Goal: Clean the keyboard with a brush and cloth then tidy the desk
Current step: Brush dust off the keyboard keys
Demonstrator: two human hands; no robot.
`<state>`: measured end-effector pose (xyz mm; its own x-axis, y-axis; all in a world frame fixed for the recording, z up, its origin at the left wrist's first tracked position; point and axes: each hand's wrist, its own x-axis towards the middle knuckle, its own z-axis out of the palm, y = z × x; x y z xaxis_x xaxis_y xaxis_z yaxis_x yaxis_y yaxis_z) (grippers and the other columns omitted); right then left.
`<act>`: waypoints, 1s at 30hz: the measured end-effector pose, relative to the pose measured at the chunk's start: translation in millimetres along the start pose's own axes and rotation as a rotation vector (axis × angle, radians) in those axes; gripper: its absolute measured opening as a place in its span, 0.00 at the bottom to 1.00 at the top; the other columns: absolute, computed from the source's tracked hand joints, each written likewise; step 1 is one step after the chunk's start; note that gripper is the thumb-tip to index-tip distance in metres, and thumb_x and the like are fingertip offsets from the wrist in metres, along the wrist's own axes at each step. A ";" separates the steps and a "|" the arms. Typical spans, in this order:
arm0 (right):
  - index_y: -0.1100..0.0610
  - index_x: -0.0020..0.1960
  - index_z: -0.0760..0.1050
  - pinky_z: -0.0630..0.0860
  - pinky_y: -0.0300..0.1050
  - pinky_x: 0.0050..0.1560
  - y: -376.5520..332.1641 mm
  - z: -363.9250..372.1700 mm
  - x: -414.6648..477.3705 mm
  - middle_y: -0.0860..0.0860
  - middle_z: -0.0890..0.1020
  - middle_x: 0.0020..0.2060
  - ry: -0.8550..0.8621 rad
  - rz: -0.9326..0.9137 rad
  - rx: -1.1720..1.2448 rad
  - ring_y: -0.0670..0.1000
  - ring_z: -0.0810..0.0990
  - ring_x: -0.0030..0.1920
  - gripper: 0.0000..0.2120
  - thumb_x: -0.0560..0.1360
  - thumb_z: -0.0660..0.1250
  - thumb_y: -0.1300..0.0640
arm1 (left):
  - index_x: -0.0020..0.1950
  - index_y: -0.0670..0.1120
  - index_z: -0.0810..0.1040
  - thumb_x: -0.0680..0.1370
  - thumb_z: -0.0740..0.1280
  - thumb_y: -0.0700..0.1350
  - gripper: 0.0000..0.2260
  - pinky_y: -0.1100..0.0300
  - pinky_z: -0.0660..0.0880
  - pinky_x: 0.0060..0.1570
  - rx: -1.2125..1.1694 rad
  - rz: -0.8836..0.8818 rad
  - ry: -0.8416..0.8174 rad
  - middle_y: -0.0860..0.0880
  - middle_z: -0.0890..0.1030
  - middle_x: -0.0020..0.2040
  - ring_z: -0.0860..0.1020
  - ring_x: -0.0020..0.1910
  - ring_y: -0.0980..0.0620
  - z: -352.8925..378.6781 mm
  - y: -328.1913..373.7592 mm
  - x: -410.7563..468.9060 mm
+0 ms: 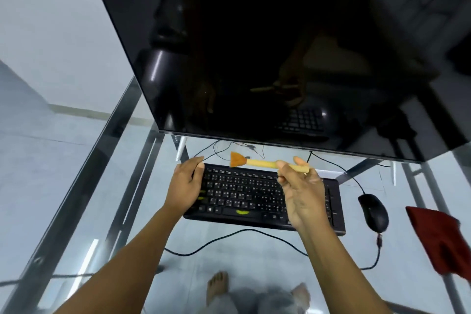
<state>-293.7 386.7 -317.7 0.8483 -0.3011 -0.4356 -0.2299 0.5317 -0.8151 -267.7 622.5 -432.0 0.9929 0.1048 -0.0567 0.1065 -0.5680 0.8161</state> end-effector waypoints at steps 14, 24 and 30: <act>0.55 0.46 0.74 0.81 0.41 0.41 48.6 8.0 -12.9 0.51 0.85 0.37 -0.212 -0.365 -0.903 0.48 0.84 0.38 0.03 0.78 0.66 0.59 | 0.64 0.48 0.77 0.82 0.50 0.55 0.21 0.67 0.66 0.57 -0.017 0.101 -0.016 0.55 0.79 0.56 0.73 0.58 0.58 -15.8 -22.9 -1.1; 0.56 0.46 0.76 0.80 0.41 0.39 59.4 13.1 -23.2 0.50 0.85 0.39 -0.424 -0.262 -0.976 0.50 0.83 0.38 0.03 0.78 0.66 0.62 | 0.64 0.46 0.76 0.83 0.51 0.52 0.19 0.62 0.66 0.59 -0.002 0.155 -0.009 0.54 0.78 0.58 0.71 0.58 0.57 -15.5 -27.1 0.6; 0.49 0.45 0.77 0.78 0.39 0.42 55.6 8.6 -16.6 0.48 0.83 0.39 -0.225 -0.426 -0.999 0.48 0.83 0.41 0.07 0.76 0.67 0.61 | 0.63 0.46 0.78 0.82 0.59 0.44 0.12 0.62 0.70 0.61 -0.095 0.137 -0.030 0.56 0.78 0.57 0.73 0.58 0.59 -18.0 -31.7 6.9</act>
<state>-316.5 428.1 -352.5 0.9935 -0.1028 -0.0495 -0.0938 -0.4891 -0.8672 -265.2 655.8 -447.9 0.9991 0.0067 0.0430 -0.0340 -0.4958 0.8677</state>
